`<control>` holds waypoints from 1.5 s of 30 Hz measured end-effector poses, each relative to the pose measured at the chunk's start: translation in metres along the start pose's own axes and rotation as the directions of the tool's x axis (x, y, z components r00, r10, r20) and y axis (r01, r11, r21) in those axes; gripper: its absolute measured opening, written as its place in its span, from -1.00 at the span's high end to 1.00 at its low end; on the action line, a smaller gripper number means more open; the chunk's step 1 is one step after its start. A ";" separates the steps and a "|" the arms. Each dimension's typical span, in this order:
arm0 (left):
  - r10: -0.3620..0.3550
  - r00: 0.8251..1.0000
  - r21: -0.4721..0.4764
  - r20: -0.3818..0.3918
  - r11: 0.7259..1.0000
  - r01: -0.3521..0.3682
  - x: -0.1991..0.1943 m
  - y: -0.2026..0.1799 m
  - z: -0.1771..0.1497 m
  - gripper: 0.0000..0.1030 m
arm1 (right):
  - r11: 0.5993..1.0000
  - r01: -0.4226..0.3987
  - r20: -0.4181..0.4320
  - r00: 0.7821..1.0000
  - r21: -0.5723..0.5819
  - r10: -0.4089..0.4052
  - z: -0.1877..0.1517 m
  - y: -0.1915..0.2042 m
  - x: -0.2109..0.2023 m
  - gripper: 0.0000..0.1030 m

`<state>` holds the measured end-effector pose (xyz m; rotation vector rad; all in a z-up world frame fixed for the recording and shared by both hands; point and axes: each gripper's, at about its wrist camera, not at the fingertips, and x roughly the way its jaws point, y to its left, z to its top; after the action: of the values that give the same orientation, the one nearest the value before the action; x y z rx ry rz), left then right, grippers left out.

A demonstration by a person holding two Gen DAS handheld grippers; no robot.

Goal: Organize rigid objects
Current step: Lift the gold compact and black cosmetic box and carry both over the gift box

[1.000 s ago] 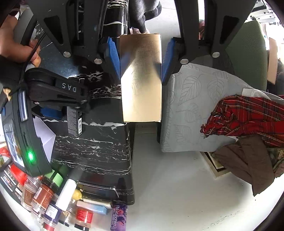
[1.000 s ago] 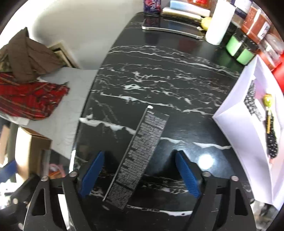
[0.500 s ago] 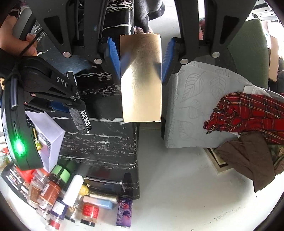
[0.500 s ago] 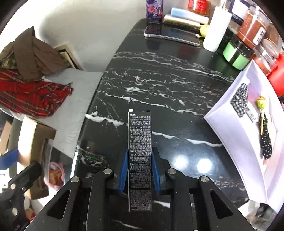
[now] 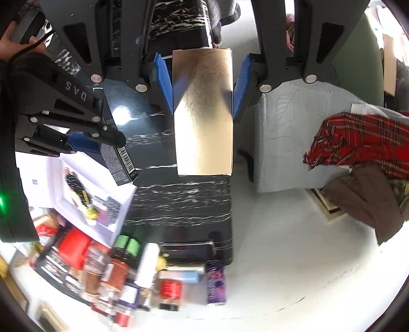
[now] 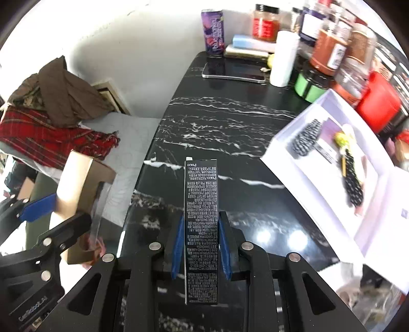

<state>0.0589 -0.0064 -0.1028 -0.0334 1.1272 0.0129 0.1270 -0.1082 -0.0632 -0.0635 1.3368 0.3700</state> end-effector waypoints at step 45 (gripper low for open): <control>-0.254 0.967 0.367 -0.009 0.899 0.239 -0.074 -0.124 -0.015 0.15 | 0.938 0.110 0.071 0.987 0.330 -0.141 -0.120 -0.056 -0.130 0.51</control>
<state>0.0174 -0.1301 -0.0401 0.1569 1.0646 -0.4232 0.0075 -0.2213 0.0230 0.1426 1.2778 0.0400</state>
